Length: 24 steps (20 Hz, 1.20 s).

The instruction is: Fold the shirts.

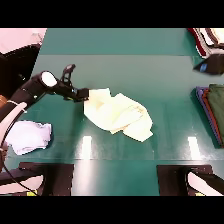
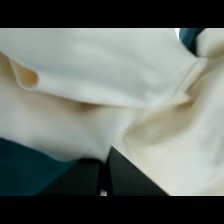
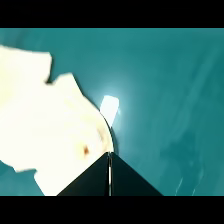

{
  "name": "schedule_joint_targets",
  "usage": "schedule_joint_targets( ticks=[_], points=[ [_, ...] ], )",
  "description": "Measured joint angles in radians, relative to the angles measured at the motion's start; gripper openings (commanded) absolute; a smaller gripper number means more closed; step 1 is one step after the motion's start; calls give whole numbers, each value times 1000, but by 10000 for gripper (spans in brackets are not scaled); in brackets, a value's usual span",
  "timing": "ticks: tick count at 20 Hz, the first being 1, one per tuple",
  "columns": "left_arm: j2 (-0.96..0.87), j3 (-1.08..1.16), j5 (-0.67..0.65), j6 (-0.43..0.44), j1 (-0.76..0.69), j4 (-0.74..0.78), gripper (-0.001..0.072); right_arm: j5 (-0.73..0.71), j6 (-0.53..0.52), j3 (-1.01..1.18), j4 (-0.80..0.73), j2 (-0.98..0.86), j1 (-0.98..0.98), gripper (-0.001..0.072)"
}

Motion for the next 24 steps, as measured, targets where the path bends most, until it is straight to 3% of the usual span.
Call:
schedule_joint_targets(
  ticks=[1, 2, 6, 9, 12, 14, 15, 19, 24],
  points=[
    [15, 18, 1, 11, 0, 1, 24, -3, 8, -89, -14, 11, 0, 430],
    [30, 34, 3, 21, 0, 2, 25, -13, 13, -190, -23, 21, 0, 485],
    [57, 62, 2, 40, -2, 4, 24, -119, 23, -566, 29, 14, 18, 482],
    [64, 69, 3, 47, -2, 6, 25, -227, 3, -727, 124, -51, 71, 480],
    [66, 71, 2, 48, -2, 6, 25, -328, -15, -772, 203, -143, 153, 382],
    [67, 72, 2, 49, -2, 6, 24, -368, -22, -755, 229, -200, 207, 64],
    [67, 72, 2, 50, -2, 7, 24, -385, -24, -737, 236, -222, 230, 16],
    [100, 93, -13, 47, -2, 53, 24, -411, -30, -625, 200, -219, 253, 15],
    [253, 264, -74, 18, 0, 213, 24, -309, -14, -361, 78, -16, 104, 14]
  ],
)
